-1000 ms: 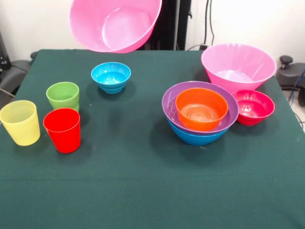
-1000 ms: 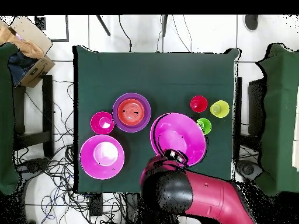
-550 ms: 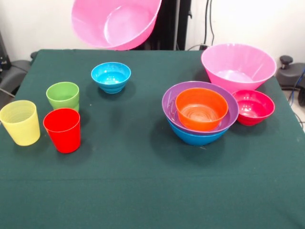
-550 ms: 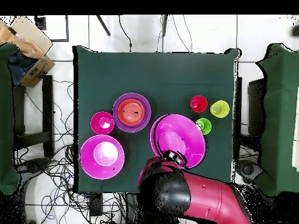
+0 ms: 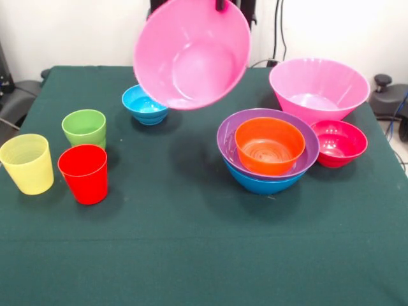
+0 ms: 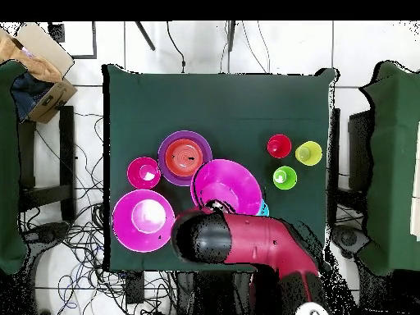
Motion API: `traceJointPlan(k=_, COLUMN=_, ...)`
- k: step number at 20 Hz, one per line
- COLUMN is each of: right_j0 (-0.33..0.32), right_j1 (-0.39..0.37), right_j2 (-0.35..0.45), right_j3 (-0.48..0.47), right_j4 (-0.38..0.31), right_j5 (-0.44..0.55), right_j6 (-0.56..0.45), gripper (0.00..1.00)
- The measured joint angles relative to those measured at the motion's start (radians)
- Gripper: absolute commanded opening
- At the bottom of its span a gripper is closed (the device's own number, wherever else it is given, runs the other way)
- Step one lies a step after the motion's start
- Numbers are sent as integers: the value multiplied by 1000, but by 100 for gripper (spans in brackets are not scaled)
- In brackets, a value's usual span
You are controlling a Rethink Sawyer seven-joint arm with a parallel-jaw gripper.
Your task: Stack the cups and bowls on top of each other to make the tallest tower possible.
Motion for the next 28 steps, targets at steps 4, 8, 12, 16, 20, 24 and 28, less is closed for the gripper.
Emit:
traceJointPlan(k=4, right_j0=14, right_j1=42, right_j2=0, right_j3=-22, right_j4=0, right_j5=0, right_j6=74, gripper=0)
traceJointPlan(k=8, right_j0=12, right_j1=54, right_j2=0, right_j3=-30, right_j4=-1, right_j5=0, right_j6=108, gripper=0)
traceJointPlan(k=12, right_j0=2, right_j1=54, right_j2=0, right_j3=-30, right_j4=-1, right_j5=-14, right_j6=114, gripper=0)
traceJointPlan(k=16, right_j0=-4, right_j1=52, right_j2=0, right_j3=-32, right_j4=-1, right_j5=-19, right_j6=114, gripper=0)
traceJointPlan(k=20, right_j0=2, right_j1=34, right_j2=0, right_j3=-50, right_j4=-2, right_j5=1, right_j6=114, gripper=0)
traceJointPlan(k=24, right_j0=25, right_j1=14, right_j2=0, right_j3=-115, right_j4=-4, right_j5=105, right_j6=114, gripper=0)
traceJointPlan(k=28, right_j0=58, right_j1=7, right_j2=0, right_j3=-207, right_j4=-4, right_j5=248, right_j6=116, gripper=0)
